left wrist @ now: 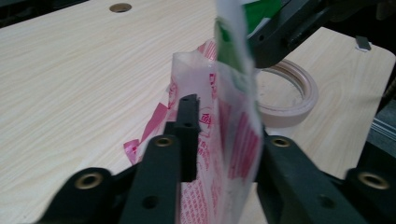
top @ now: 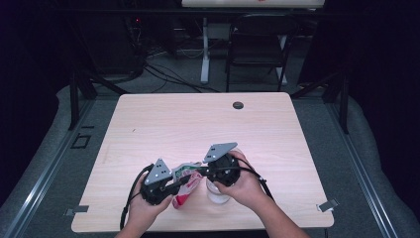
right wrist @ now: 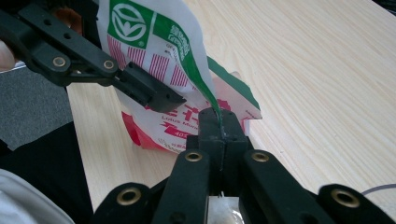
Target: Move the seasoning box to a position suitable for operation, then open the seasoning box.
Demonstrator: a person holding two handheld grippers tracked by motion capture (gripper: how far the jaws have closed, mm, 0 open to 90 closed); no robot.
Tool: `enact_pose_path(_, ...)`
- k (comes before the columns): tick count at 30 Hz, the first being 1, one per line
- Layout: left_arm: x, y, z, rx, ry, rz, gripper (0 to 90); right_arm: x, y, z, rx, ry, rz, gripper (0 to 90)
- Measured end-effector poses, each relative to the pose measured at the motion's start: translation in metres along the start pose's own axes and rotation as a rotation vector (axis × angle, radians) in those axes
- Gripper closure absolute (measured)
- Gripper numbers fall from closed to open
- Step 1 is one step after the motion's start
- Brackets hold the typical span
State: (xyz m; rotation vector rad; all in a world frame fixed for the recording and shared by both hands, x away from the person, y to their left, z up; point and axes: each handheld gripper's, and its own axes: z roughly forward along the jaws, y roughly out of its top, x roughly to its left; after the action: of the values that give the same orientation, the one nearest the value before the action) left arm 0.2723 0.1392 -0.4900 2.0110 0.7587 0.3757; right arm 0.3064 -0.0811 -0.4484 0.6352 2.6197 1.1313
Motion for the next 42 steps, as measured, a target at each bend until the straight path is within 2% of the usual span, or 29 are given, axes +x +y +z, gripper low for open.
enact_pose_path(3, -0.002, -0.002, -0.001, -0.012, 0.028, -0.014, 65.5, 0.0, 0.001, 0.0, 0.003, 0.004, -0.006, 90.0)
enact_pose_path(5, -0.002, -0.003, -0.001, -0.005, 0.036, -0.018, 59.1, 0.001, 0.002, -0.001, 0.004, 0.001, -0.006, 90.0)
enact_pose_path(8, -0.003, -0.007, -0.001, 0.001, 0.069, -0.028, 51.7, 0.003, 0.004, 0.0, -0.004, -0.001, -0.01, 90.0)
enact_pose_path(10, -0.003, -0.011, -0.001, 0.003, 0.093, -0.023, 49.9, 0.004, 0.004, 0.0, -0.009, 0.001, -0.01, 90.0)
enact_pose_path(15, -0.004, -0.017, 0.001, 0.001, 0.115, -0.021, 48.5, 0.005, 0.006, 0.0, -0.012, 0.002, -0.011, 90.0)
enact_pose_path(18, -0.005, -0.021, 0.005, 0.008, 0.119, 0.005, 47.1, 0.004, 0.006, 0.001, -0.015, 0.004, -0.012, 90.0)
enact_pose_path(20, -0.004, -0.025, 0.007, 0.011, 0.109, -0.01, 46.7, 0.005, 0.007, 0.0, -0.012, 0.003, -0.016, 90.0)
enact_pose_path(22, -0.002, -0.029, 0.01, 0.002, 0.086, -0.049, 44.1, 0.005, 0.007, 0.0, -0.012, -0.001, -0.02, 90.0)
enact_pose_path(24, 0.0, -0.033, 0.012, -0.008, 0.043, -0.097, 43.4, 0.005, 0.007, 0.0, -0.016, 0.001, -0.018, 90.0)
enact_pose_path(29, -0.001, -0.037, 0.017, 0.005, 0.018, -0.111, 39.5, 0.006, 0.007, 0.001, -0.018, 0.0, -0.021, 90.0)
enact_pose_path(31, -0.003, -0.04, 0.02, 0.008, 0.018, -0.116, 36.9, 0.006, 0.007, 0.001, -0.019, -0.001, -0.021, 90.0)
enact_pose_path(36, -0.002, -0.046, 0.026, 0.001, 0.053, -0.143, 34.5, 0.005, 0.005, 0.001, -0.022, 0.002, -0.019, 90.0)
enact_pose_path(40, 0.002, -0.05, 0.028, 0.005, 0.052, -0.183, 33.8, 0.005, 0.004, 0.0, -0.023, -0.003, -0.019, 90.0)
enact_pose_path(42, 0.004, -0.053, 0.029, 0.012, 0.037, -0.211, 33.4, 0.005, 0.004, 0.0, -0.022, -0.002, -0.022, 90.0)
